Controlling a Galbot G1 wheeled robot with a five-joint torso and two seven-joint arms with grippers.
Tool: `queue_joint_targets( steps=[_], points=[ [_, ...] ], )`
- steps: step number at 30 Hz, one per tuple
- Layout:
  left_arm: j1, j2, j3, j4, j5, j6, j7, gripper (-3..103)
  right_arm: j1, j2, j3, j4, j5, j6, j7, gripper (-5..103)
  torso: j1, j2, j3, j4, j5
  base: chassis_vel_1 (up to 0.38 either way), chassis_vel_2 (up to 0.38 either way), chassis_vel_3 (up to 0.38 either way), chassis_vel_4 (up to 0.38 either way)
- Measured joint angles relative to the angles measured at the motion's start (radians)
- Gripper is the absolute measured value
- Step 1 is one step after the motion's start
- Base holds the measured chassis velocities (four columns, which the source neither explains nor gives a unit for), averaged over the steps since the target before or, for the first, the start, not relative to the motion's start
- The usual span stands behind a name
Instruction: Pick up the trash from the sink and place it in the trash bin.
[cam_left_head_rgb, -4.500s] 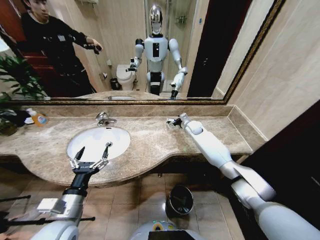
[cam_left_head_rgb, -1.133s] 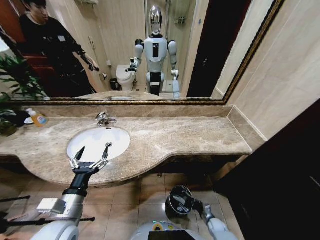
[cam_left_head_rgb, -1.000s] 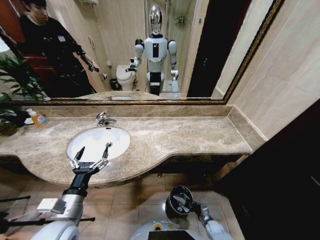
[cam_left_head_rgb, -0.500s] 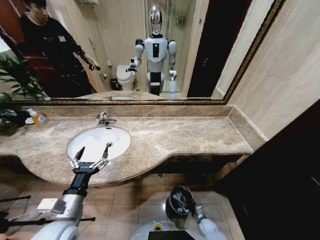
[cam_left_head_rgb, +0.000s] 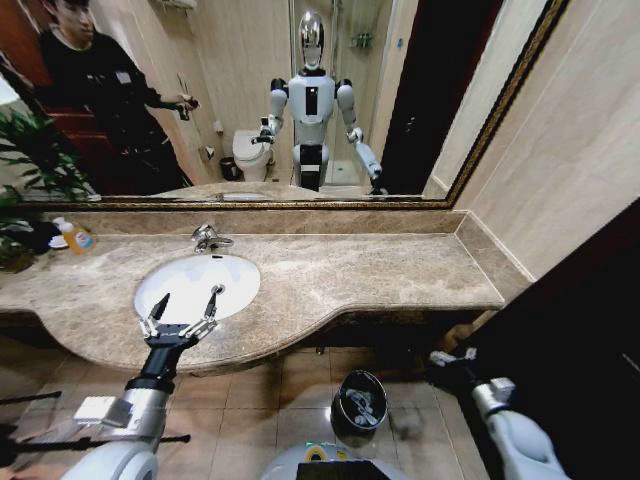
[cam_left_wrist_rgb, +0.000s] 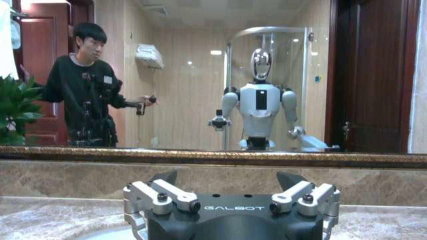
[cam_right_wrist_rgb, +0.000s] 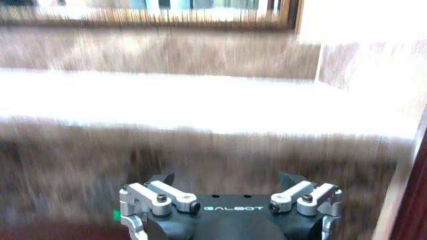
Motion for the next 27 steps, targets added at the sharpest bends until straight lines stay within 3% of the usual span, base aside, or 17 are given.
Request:
queue_joint_targets(
  steps=[1,3,4,5,9,11,12,13,14,16,17,19,22,24,27],
  points=[
    [0.0,0.0,0.0,0.0,0.0,0.0,0.0,100,0.0,0.0,0.0,0.0,0.0,0.0,0.0,100,0.0,0.0,0.0,0.0,0.0,0.0,0.0,0.0,0.0],
    [0.0,0.0,0.0,0.0,0.0,0.0,0.0,100,-0.032,-0.02,-0.033,0.118,0.099,0.031,0.103,100,0.0,0.0,0.0,-0.0003,0.0001,0.0,0.0,0.0,0.0],
    [0.0,0.0,0.0,0.0,0.0,0.0,0.0,100,-0.032,-0.02,-0.033,0.118,0.099,0.031,0.103,100,0.0,0.0,0.0,-0.0003,0.0001,0.0,0.0,0.0,0.0],
    [0.0,0.0,0.0,0.0,0.0,0.0,0.0,100,-0.023,-0.023,-0.08,0.19,0.141,0.045,0.174,100,0.0,0.0,0.0,-0.0001,0.0001,0.0,0.0,0.0,0.0],
    [0.0,0.0,0.0,0.0,0.0,0.0,0.0,100,0.035,-0.023,-0.171,0.282,0.165,0.008,0.253,100,0.0,0.0,0.0,0.0,-0.0005,0.0,0.0,0.0,0.0],
    [0.0,0.0,0.0,0.0,0.0,0.0,0.0,100,0.133,-0.021,-0.301,0.355,0.16,-0.078,0.38,100,0.0,0.0,0.0,0.0006,0.001,0.0,0.0,0.0,0.0],
    [0.0,0.0,0.0,0.0,0.0,0.0,0.0,100,0.133,-0.021,-0.301,0.355,0.16,-0.078,0.38,100,0.0,0.0,0.0,0.0006,0.001,0.0,0.0,0.0,0.0],
    [0.0,0.0,0.0,0.0,0.0,0.0,0.0,100,0.169,-0.023,-0.345,0.397,0.146,-0.156,0.418,100,0.0,0.0,0.0,0.0009,0.0002,0.0,0.0,0.0,0.0],
    [0.0,0.0,0.0,0.0,0.0,0.0,0.0,100,0.169,-0.023,-0.345,0.397,0.146,-0.156,0.418,100,0.0,0.0,0.0,0.0009,0.0002,0.0,0.0,0.0,0.0],
    [0.0,0.0,0.0,0.0,0.0,0.0,0.0,100,0.175,-0.045,-0.383,0.482,0.081,-0.312,0.391,100,0.0,0.0,0.0,0.0008,0.0003,0.0,0.0,0.0,0.0],
    [0.0,0.0,0.0,0.0,0.0,0.0,0.0,100,0.175,-0.045,-0.383,0.482,0.081,-0.312,0.391,100,0.0,0.0,0.0,0.0008,0.0003,0.0,0.0,0.0,0.0],
    [0.0,0.0,0.0,0.0,0.0,0.0,0.0,100,0.117,-0.063,-0.361,0.549,0.036,-0.379,0.334,100,0.0,0.0,0.0,0.0,0.0001,0.0,0.0,0.0,0.0],
    [0.0,0.0,0.0,0.0,0.0,0.0,0.0,100,0.088,-0.067,-0.34,0.559,0.02,-0.368,0.323,100,0.0,0.0,0.0,0.0001,0.0002,0.0,0.0,0.0,0.0],
    [0.0,0.0,0.0,0.0,0.0,0.0,0.0,100,0.055,-0.067,-0.317,0.526,-0.013,-0.264,0.344,100,0.0,0.0,0.0,-0.0001,0.0003,0.0,0.0,0.0,0.0],
    [0.0,0.0,0.0,0.0,0.0,0.0,0.0,100,0.047,-0.058,-0.312,0.503,-0.034,-0.215,0.393,100,0.0,0.0,0.0,0.0002,0.0007,0.0,0.0,0.0,0.0]
  ],
)
